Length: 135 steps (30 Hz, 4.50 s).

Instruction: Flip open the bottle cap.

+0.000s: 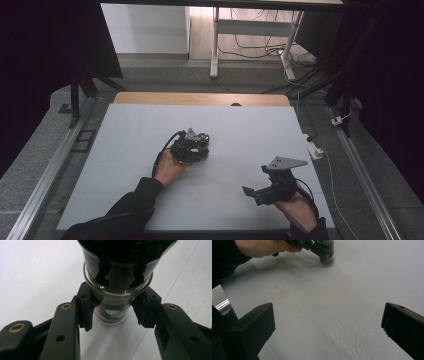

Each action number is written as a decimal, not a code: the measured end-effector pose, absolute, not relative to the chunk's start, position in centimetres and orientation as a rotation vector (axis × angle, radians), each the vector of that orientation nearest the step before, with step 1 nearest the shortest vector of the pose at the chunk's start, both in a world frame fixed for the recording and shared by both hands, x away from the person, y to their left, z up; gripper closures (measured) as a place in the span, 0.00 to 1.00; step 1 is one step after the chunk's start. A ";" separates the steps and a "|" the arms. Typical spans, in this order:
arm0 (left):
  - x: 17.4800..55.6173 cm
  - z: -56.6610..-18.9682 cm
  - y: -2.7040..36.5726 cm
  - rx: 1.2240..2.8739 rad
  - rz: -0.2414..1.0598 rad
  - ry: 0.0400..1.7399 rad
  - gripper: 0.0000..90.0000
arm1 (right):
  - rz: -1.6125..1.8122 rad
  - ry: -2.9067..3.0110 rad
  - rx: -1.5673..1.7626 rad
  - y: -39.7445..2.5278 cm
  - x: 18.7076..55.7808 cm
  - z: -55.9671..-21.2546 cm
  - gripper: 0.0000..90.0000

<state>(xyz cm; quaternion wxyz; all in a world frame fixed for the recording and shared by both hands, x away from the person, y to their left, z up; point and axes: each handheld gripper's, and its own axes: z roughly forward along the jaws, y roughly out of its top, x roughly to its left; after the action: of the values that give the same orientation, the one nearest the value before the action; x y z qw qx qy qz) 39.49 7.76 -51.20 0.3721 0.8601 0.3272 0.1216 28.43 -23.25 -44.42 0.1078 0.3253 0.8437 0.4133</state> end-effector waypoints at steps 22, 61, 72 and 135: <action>39.5 -51.2 7.8 2.210 0.311 0.832 0.60 | 1.224 2.491 0.888 -18.7 32.0 -44.7 0.00; 39.5 -51.1 7.8 2.218 0.309 0.828 0.60 | 1.239 2.461 0.882 -13.1 38.3 -45.0 0.21; 39.5 -51.1 7.7 2.218 0.311 0.831 0.60 | 1.222 2.564 0.771 -11.8 38.7 -44.9 0.83; 39.4 -51.2 7.6 2.209 0.323 0.846 0.60 | 1.256 2.508 0.811 -10.2 41.3 -43.6 0.99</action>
<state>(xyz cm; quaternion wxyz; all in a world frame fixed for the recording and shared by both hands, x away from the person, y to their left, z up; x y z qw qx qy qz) 39.38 7.60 -51.22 0.3684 0.8602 0.3294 0.1256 41.34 -10.19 -43.61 0.1107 0.2761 0.8537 0.4275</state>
